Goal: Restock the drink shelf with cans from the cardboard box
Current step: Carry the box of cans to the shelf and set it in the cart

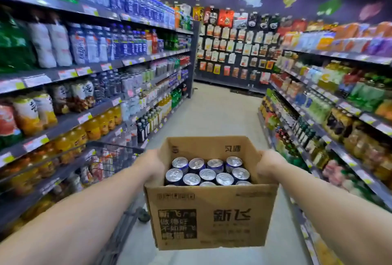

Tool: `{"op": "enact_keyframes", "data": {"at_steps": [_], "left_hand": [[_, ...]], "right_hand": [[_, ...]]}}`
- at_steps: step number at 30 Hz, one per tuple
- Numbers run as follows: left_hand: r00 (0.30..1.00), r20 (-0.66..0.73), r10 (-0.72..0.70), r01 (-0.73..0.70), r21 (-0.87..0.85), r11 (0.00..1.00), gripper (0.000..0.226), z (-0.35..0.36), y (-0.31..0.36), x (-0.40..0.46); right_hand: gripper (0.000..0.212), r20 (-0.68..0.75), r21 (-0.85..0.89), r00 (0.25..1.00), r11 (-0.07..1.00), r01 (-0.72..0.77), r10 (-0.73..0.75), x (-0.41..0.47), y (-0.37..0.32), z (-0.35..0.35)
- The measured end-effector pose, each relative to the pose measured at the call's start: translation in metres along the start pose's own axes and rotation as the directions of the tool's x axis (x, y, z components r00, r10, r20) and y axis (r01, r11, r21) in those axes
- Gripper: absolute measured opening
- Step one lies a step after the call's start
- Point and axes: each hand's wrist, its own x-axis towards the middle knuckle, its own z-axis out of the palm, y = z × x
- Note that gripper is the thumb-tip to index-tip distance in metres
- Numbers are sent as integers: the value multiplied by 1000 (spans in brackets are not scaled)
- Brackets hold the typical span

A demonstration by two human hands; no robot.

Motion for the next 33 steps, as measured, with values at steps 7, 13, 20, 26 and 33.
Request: {"op": "enact_keyframes", "data": {"at_steps": [7,13,20,26,33], "left_hand": [[931,-282,-231,243,8,970,37,-114,-32,60],[769,-480,-422,471,-22,882,44,-171,-100,98],[534,-526,-662,642,-257,722,21,-163,-171,115],[298,-520,-800,762,-376,528,19,-123,-200,139],[118,-418,-901,749,-558,357,37,-47,-231,173]], "right_hand": [[33,-25,-59,922,921,385,-387,148,-171,-51],[25,59,-29,773,773,634,-632,228,-322,-26],[21,221,122,552,584,802,-804,286,-455,65],[37,353,196,314,398,896,-881,325,-526,140],[33,373,280,182,297,913,-910,368,-557,221]]}}
